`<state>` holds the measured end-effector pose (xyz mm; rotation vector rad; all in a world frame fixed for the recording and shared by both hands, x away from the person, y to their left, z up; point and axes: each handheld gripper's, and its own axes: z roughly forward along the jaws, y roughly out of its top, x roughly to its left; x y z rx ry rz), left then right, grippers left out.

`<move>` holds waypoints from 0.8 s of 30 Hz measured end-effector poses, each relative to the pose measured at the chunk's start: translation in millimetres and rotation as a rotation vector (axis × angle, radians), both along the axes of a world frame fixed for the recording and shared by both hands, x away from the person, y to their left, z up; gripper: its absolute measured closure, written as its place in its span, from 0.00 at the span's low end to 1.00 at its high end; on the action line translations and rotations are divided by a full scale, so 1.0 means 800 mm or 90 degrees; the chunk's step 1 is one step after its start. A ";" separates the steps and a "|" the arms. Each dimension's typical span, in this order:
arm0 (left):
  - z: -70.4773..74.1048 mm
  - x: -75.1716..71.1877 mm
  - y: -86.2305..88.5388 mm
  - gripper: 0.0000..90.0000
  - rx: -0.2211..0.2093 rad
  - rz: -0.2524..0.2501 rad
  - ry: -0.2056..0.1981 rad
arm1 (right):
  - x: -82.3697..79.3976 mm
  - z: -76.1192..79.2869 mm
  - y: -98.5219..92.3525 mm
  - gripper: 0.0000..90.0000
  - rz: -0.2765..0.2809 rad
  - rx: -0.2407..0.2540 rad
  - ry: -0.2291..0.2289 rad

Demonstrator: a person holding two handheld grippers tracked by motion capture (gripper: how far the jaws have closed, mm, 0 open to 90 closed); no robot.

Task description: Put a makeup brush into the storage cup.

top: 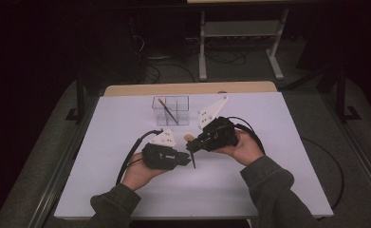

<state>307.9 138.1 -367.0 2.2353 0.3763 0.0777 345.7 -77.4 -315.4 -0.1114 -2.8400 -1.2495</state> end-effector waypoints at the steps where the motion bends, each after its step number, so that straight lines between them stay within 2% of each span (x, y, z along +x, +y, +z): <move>1: -0.001 -0.001 0.003 0.83 0.002 0.004 -0.001 | 0.001 0.000 -0.002 0.92 -0.005 -0.002 0.006; 4: -0.003 -0.003 0.012 0.82 0.003 0.018 0.004 | 0.006 -0.001 -0.007 0.92 -0.013 -0.011 0.009; 5: -0.003 -0.004 0.016 0.81 0.011 0.018 -0.002 | 0.007 -0.001 -0.009 0.92 -0.019 -0.017 0.013; 9: -0.004 -0.009 0.028 0.80 0.015 0.032 -0.009 | 0.014 -0.003 -0.014 0.92 -0.031 -0.033 0.020; 15: -0.006 -0.013 0.045 0.75 0.014 0.062 -0.011 | 0.021 -0.002 -0.019 0.92 -0.045 -0.044 0.027; 20: -0.009 -0.015 0.057 0.72 0.011 0.076 -0.011 | 0.028 0.000 -0.023 0.92 -0.048 -0.047 0.020; 22: -0.012 -0.017 0.066 0.68 0.018 0.090 -0.008 | 0.033 0.001 -0.027 0.92 -0.054 -0.051 0.022; 24: -0.013 -0.017 0.068 0.66 0.019 0.091 -0.007 | 0.036 0.000 -0.029 0.92 -0.058 -0.053 0.021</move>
